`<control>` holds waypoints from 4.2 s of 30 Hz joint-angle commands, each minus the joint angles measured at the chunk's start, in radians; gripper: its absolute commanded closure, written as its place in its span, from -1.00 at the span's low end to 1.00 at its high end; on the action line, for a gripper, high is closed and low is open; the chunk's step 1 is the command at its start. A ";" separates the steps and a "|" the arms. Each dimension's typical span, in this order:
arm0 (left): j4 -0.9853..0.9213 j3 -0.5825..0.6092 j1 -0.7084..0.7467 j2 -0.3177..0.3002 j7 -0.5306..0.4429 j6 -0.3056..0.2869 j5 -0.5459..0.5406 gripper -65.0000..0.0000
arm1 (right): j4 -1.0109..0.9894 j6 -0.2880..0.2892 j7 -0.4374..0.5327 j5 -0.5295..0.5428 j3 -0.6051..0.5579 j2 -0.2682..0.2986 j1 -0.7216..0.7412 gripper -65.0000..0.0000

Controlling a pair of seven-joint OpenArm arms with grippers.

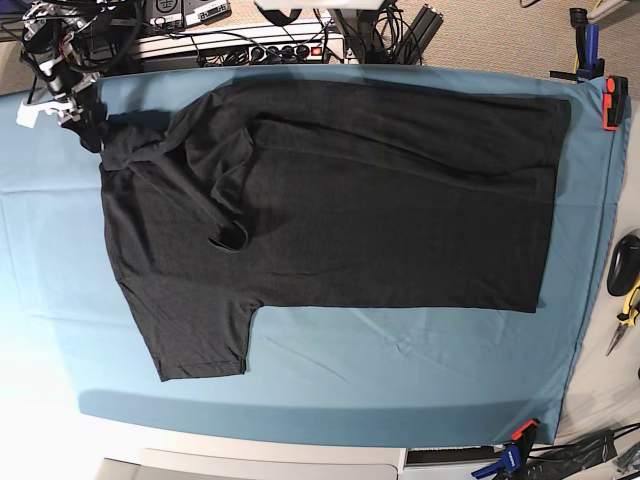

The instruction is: Fold the T-shirt properly

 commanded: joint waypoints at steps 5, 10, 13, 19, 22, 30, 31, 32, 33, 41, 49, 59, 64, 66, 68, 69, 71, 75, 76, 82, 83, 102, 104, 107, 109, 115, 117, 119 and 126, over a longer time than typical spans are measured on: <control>0.011 -0.009 -0.005 -0.036 -0.018 -0.004 -0.023 0.38 | 0.005 0.005 -0.039 -0.031 -0.077 -0.003 -0.002 0.03; 0.011 -0.009 -0.005 -0.036 -0.018 -0.004 -0.023 0.38 | 0.005 0.008 -0.042 -0.031 -0.061 -0.002 -0.002 0.29; 0.011 -0.009 -0.005 -0.035 -0.018 -0.004 -0.023 0.38 | 0.005 0.033 -0.055 -0.031 -0.048 0.005 -0.002 0.50; 0.011 -0.009 -0.005 -0.035 -0.018 -0.004 -0.023 0.38 | 0.006 0.052 -0.067 -0.031 -0.049 0.032 -0.002 0.81; 0.011 -0.009 -0.005 -0.035 -0.018 -0.004 -0.023 0.38 | 0.020 0.053 -0.079 -0.031 -0.049 0.042 -0.002 0.81; 0.011 -0.009 -0.005 -0.035 -0.018 -0.004 -0.023 0.38 | 0.142 0.057 -0.083 -0.080 -0.049 0.045 -0.002 0.81; 0.011 -0.009 -0.005 -0.035 -0.018 -0.004 -0.023 0.38 | 0.167 0.057 -0.083 -0.090 -0.049 0.045 -0.002 0.81; 0.011 -0.009 -0.005 -0.035 -0.018 -0.004 -0.023 0.38 | 0.194 0.058 -0.083 -0.096 -0.049 0.045 -0.002 0.81; 0.011 -0.009 -0.005 -0.035 -0.018 -0.004 -0.023 0.38 | 0.220 0.059 -0.083 -0.096 -0.049 0.045 -0.002 0.81; 0.011 -0.009 -0.005 -0.035 -0.018 -0.004 -0.023 0.38 | 0.346 0.060 -0.079 -0.185 -0.050 0.110 -0.003 0.81; 0.011 -0.009 -0.005 -0.035 -0.018 -0.004 -0.023 0.38 | 0.345 0.060 -0.079 -0.223 -0.050 0.158 -0.003 0.81; 0.011 -0.009 -0.005 -0.035 -0.018 -0.004 -0.023 0.38 | 0.345 0.060 -0.091 -0.222 -0.050 0.158 -0.013 0.70; 0.011 -0.009 -0.005 -0.035 -0.018 -0.004 -0.023 0.38 | 0.345 0.060 -0.091 -0.226 -0.050 0.158 -0.061 0.50; 0.011 -0.009 -0.005 -0.035 -0.018 -0.004 -0.023 0.38 | 0.345 0.060 -0.091 -0.226 -0.050 0.158 -0.080 0.50; 0.011 -0.009 -0.005 -0.035 -0.018 -0.004 -0.023 0.38 | 0.345 0.060 -0.091 -0.232 -0.050 0.158 -0.092 0.50; 0.011 -0.009 -0.005 -0.035 -0.018 -0.004 -0.023 0.38 | 0.345 0.060 -0.091 -0.244 -0.050 0.159 -0.094 0.50; 0.011 -0.009 -0.005 -0.035 -0.018 -0.004 -0.023 0.38 | 0.345 0.060 -0.091 -0.259 -0.050 0.159 -0.093 0.50; 0.011 -0.009 -0.005 -0.035 -0.019 -0.005 -0.023 0.38 | 0.345 0.060 -0.091 -0.258 -0.050 0.159 -0.093 0.28; 0.011 -0.009 -0.005 -0.036 -0.023 -0.013 -0.023 0.38 | 0.345 0.060 -0.091 -0.244 -0.050 0.158 -0.093 0.13; 0.011 -0.009 -0.008 -0.039 -0.185 -0.037 0.010 0.17 | 0.345 0.060 -0.037 -0.165 -0.050 0.145 -0.029 -0.07; 0.012 -0.009 -0.012 -0.038 -0.212 -0.037 0.021 0.17 | 0.345 0.061 -0.031 -0.166 -0.050 0.138 -0.003 -0.07; 0.011 0.544 -0.498 0.069 -0.404 -0.053 0.414 0.17 | -0.255 -0.085 0.371 -0.843 -0.475 0.131 0.751 -0.07; 0.011 0.579 -0.507 0.079 -0.405 -0.043 0.436 0.17 | -0.439 -0.104 0.394 -0.832 -0.474 0.163 0.852 -0.07; 0.011 0.590 -0.503 0.079 -0.406 -0.044 0.444 0.17 | -0.676 -0.106 0.425 -0.830 -0.475 0.218 0.980 -0.07; 0.010 0.589 -0.504 0.078 -0.406 -0.044 0.460 0.17 | -0.793 -0.113 0.461 -0.837 -0.475 0.254 1.038 -0.07; 0.010 0.589 -0.503 0.078 -0.402 -0.044 0.458 0.17 | -0.900 -0.143 0.501 -0.961 -0.475 0.322 1.042 -0.07; 0.010 0.589 -0.503 0.079 -0.401 -0.044 0.457 0.17 | -0.900 -0.144 0.521 -0.991 -0.475 0.327 1.009 -0.07; 0.010 0.589 -0.503 0.078 -0.400 -0.044 0.454 0.17 | -0.900 -0.144 0.547 -1.012 -0.475 0.324 0.973 -0.07; 0.010 0.589 -0.504 0.079 -0.400 -0.044 0.454 0.17 | -0.900 -0.138 0.579 -0.996 -0.475 0.301 0.906 -0.07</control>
